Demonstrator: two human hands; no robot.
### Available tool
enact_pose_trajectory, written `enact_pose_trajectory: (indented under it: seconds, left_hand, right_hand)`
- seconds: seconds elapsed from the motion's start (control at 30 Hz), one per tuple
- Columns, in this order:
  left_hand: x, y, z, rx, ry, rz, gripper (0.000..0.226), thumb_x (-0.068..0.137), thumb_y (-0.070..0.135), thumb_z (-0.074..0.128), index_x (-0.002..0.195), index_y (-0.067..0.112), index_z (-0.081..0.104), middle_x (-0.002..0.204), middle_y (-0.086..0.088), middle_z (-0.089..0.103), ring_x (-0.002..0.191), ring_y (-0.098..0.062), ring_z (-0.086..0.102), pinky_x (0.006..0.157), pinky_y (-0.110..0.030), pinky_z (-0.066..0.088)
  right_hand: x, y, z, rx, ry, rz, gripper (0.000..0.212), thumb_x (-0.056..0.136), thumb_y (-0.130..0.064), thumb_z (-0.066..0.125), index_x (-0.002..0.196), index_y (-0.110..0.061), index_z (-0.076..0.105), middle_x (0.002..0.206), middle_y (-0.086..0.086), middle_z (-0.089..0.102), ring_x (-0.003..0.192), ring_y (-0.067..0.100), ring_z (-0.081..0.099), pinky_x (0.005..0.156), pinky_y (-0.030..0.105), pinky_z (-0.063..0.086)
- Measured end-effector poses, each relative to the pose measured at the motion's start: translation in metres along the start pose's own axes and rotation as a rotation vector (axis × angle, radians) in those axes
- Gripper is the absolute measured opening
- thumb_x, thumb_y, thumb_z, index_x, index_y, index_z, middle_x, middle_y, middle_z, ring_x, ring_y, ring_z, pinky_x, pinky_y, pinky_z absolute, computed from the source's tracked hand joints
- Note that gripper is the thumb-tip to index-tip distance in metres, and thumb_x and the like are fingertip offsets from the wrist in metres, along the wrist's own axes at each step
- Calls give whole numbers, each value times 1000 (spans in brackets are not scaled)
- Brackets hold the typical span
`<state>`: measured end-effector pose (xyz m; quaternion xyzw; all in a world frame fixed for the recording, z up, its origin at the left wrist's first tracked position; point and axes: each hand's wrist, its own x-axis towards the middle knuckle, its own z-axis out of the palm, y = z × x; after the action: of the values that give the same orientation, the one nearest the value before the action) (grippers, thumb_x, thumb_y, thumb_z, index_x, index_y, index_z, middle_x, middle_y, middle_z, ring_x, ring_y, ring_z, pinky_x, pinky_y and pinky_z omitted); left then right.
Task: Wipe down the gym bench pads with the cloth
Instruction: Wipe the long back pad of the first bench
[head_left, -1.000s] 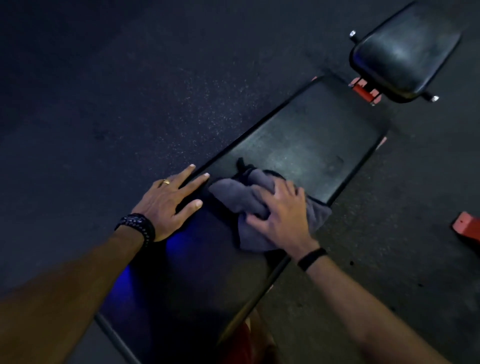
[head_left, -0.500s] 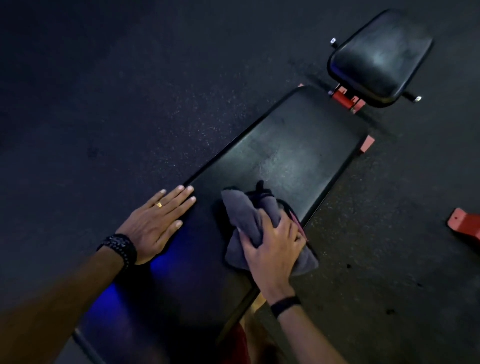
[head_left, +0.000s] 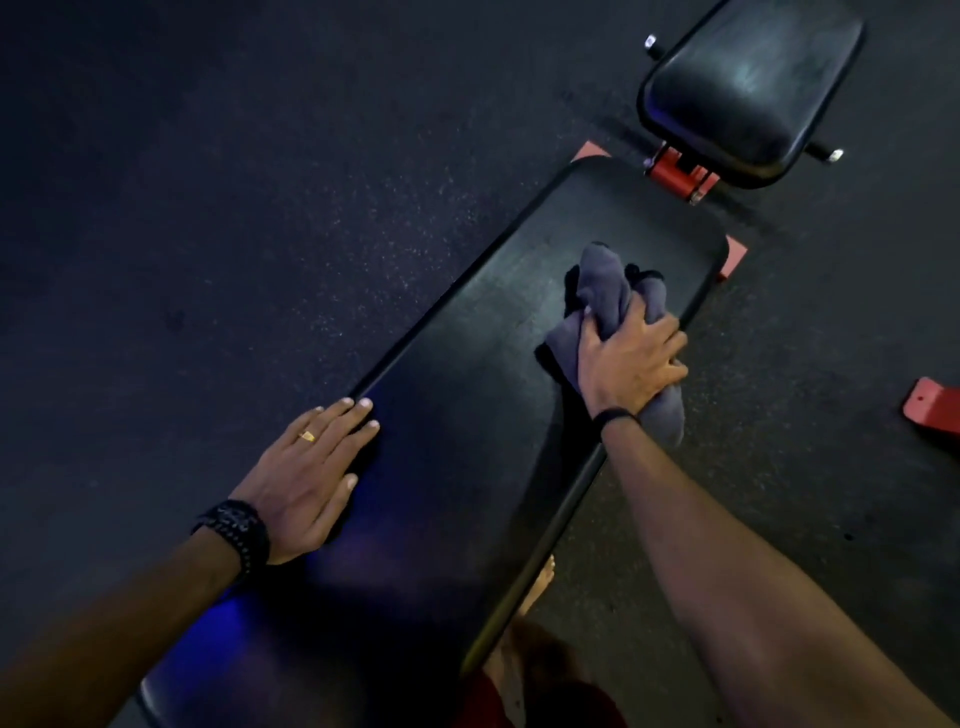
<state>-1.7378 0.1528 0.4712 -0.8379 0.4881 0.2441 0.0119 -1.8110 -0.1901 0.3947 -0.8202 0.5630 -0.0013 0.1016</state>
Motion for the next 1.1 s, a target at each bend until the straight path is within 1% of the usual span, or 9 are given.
enact_pose_trajectory:
  seconds: [0.1,0.2,0.33,0.5,0.7,0.77,0.87,0.97,1.1]
  left_hand:
    - [49,13,-17,44,39,36,57,94,48,34,138,12,43,143,-13,42,134,-32,42,116,-46,16]
    - [119,41,-22,72,102,54,69,95,54,31,151,15,28,160,-14,20,147,-29,22,121,-48,8]
    - [160,77,-4,139,-1,32,72,93,51,19,157,18,16,164,-15,9,150,-33,13,121,-53,10]
    - [163,75,7,93,4,17,71,96,59,26,156,22,18,164,-11,11,151,-30,12,120,-55,15]
    - [161,75,6,63,45,18,71,97,61,27,156,24,18,164,-7,9,152,-27,7,121,-53,12]
    - [161,75,4,61,33,15,71,97,61,28,156,23,18,164,-7,9,152,-27,7,121,-53,12]
    - [161,76,3,56,26,24,70,96,60,30,155,22,21,164,-9,11,152,-28,9,121,-54,13]
    - [162,76,3,52,32,27,71,95,59,31,155,21,24,164,-10,13,151,-29,11,120,-55,14]
    - [161,76,5,43,45,33,70,95,59,31,154,22,24,163,-9,14,151,-28,11,121,-54,13]
  right_hand:
    - [-35,23,-10,52,-16,-201,49,86,-56,56,127,-28,52,124,12,49,115,36,46,91,54,41]
    - [-99,45,-18,164,-108,-190,53,85,-48,64,132,-28,50,136,9,41,125,35,41,98,57,39]
    - [-162,53,-29,218,-142,-118,56,79,-55,61,129,-29,53,133,7,42,122,33,44,95,51,43]
    - [-85,43,-11,343,-39,27,54,81,-47,67,128,-23,56,125,14,47,109,32,46,86,43,45]
    - [95,34,19,440,38,326,60,85,-53,65,137,-25,53,129,16,47,119,36,51,94,42,44]
    - [76,39,14,460,43,241,62,86,-51,66,139,-23,52,126,18,49,117,35,52,93,37,43]
    - [-31,49,0,528,43,160,57,87,-41,70,137,-20,53,126,18,49,112,31,52,87,25,38]
    - [-124,48,-16,582,-30,236,57,83,-46,68,133,-22,55,129,11,47,113,26,52,91,32,44]
    - [-42,45,-4,565,-3,222,57,83,-46,68,134,-24,53,129,8,45,112,24,52,93,38,49]
